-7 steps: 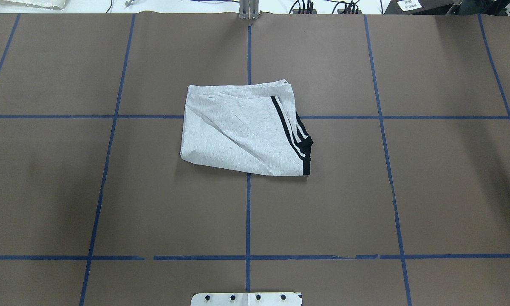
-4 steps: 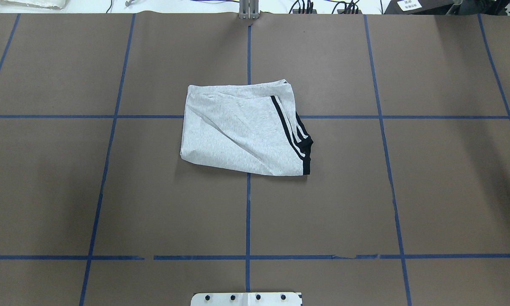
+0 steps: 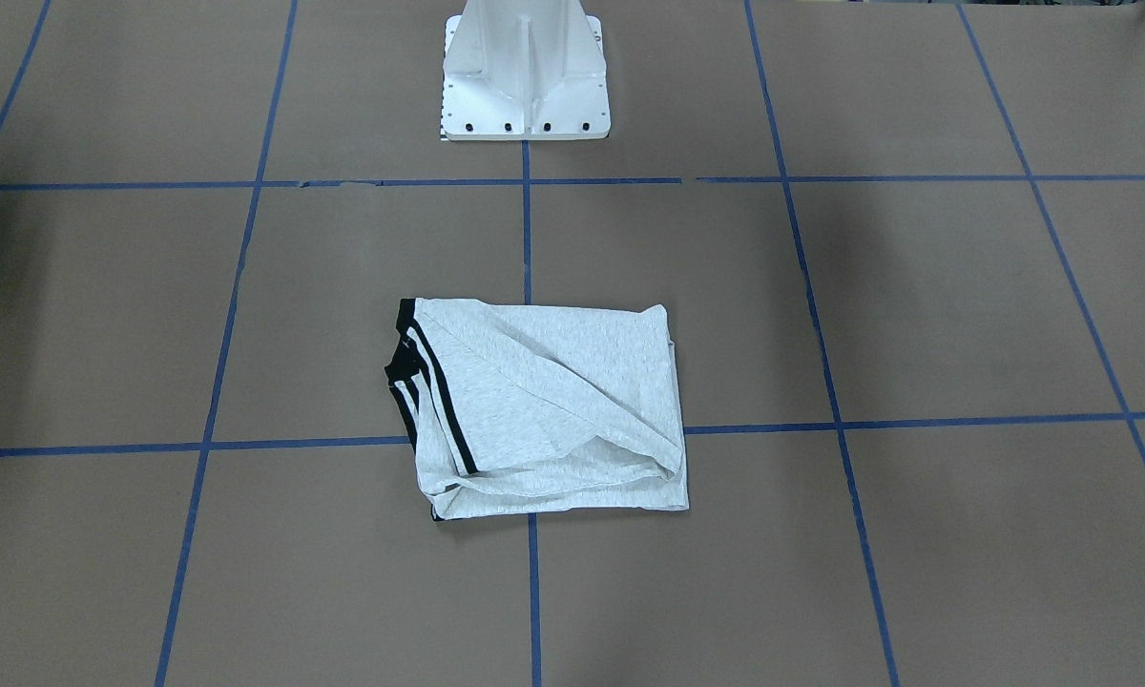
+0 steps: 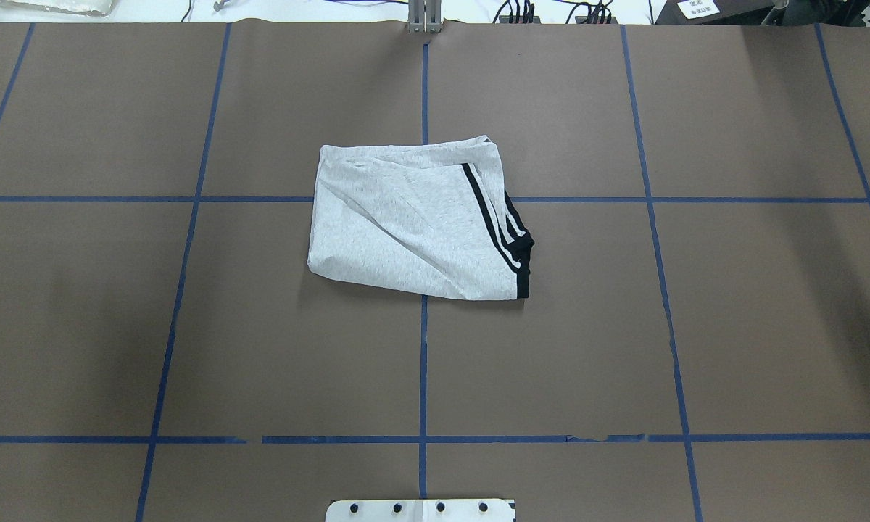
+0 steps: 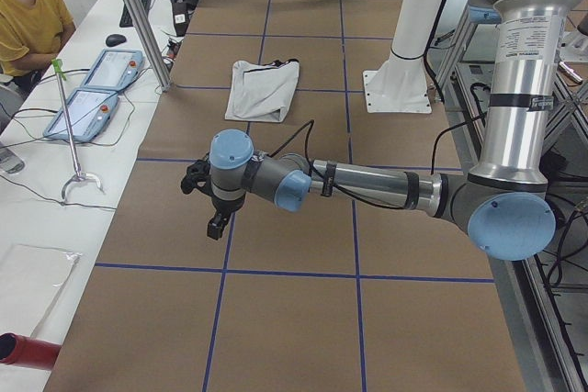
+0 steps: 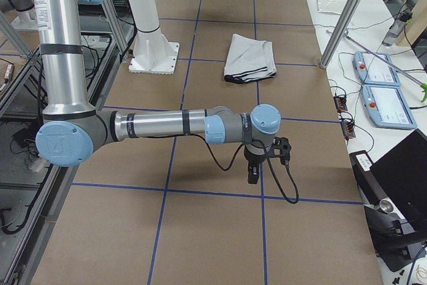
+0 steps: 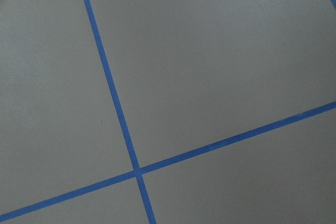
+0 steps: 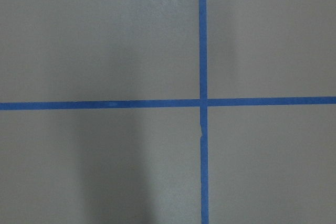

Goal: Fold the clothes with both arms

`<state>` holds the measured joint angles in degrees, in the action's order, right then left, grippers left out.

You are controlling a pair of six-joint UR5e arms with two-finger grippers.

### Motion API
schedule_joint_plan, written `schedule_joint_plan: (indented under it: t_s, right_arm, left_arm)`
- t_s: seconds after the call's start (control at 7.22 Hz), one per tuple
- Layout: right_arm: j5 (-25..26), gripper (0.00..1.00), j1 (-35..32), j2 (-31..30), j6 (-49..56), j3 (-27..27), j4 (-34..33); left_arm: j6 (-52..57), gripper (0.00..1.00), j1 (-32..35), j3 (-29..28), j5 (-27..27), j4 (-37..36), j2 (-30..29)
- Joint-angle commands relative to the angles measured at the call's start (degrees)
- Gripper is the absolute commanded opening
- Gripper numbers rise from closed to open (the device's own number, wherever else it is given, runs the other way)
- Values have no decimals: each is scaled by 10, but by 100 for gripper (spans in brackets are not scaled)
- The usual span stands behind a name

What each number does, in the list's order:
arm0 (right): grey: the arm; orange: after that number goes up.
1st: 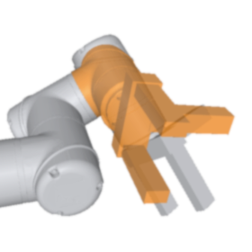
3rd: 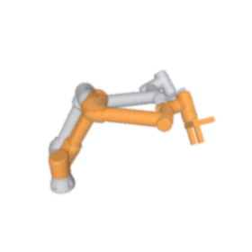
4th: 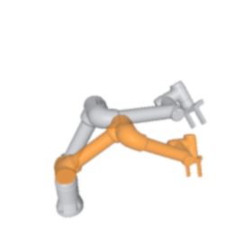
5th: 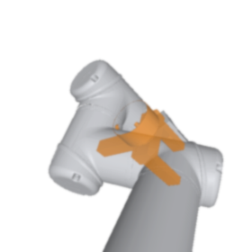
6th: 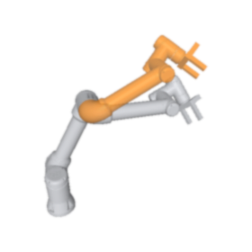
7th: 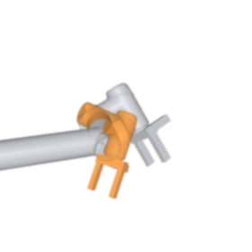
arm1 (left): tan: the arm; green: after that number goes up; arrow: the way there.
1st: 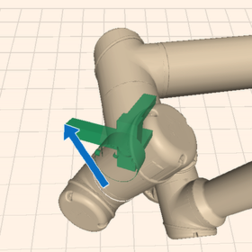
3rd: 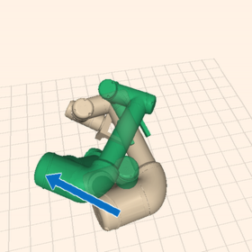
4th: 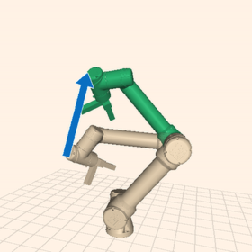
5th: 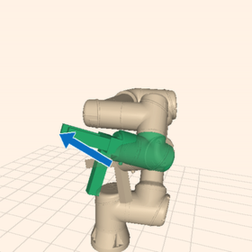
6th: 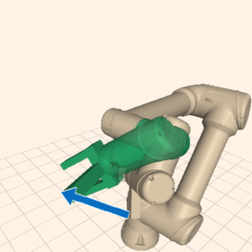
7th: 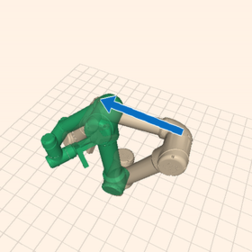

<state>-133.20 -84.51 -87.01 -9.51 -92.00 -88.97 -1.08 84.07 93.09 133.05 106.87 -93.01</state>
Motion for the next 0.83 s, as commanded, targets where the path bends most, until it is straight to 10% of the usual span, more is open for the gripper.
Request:
schedule_joint_plan:
  t_s: [0.0,0.69]
  right_arm:
    - [-3,100,2,3,-6,4,13]
    - [-19,100,1,1,-5,-2,14]
  left_arm:
    - [0,99,0,0,0,1,-2]
    - [0,100,0,7,2,1,-2]
